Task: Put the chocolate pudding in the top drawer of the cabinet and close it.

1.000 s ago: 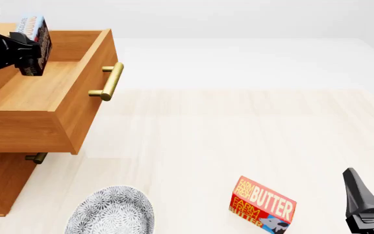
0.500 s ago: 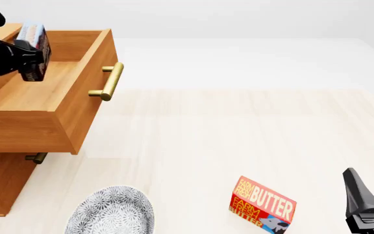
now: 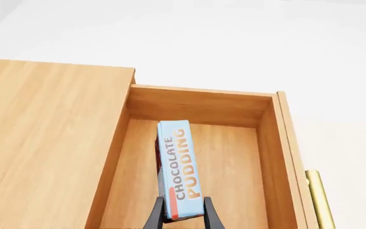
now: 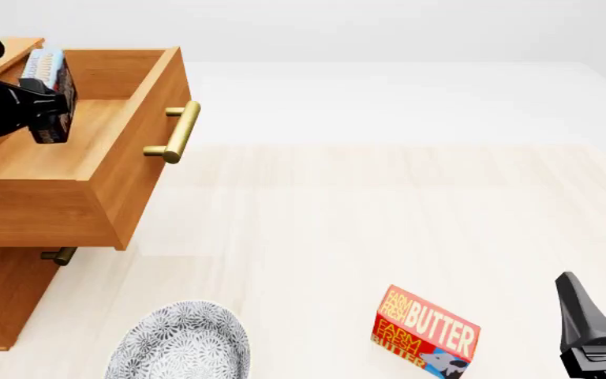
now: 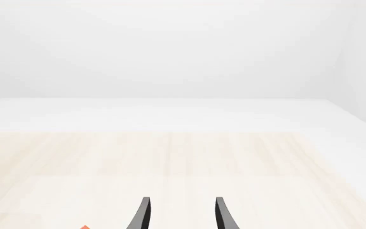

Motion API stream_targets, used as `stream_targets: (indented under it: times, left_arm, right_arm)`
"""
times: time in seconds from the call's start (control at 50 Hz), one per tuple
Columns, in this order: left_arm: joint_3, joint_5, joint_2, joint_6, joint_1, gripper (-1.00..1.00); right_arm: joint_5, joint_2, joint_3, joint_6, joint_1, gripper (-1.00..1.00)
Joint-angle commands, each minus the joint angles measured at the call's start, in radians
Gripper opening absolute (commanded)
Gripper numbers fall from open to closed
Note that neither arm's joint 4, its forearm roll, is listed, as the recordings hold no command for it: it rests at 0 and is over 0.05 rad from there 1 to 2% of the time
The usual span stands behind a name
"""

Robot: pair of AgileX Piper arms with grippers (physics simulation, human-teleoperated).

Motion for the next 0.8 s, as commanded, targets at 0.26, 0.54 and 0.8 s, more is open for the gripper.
stream_targets:
  times: [0.26,0.54,0.8]
  left_arm:
    - [0.028,-0.03,-0.001,0.001,0.008,-1.0]
    - [0.02,-0.012,0.0,-0.022,-0.034,1.0]
    - [0.01,-0.001,-0.012,-0.014,-0.021,1.0]
  right_arm:
    - [0.0,0.0,0.0,0.0,0.0,1.0]
    - [0.0,0.0,0.0,0.0,0.0,1.0]
    - [0.0,0.0,0.0,0.0,0.0,1.0]
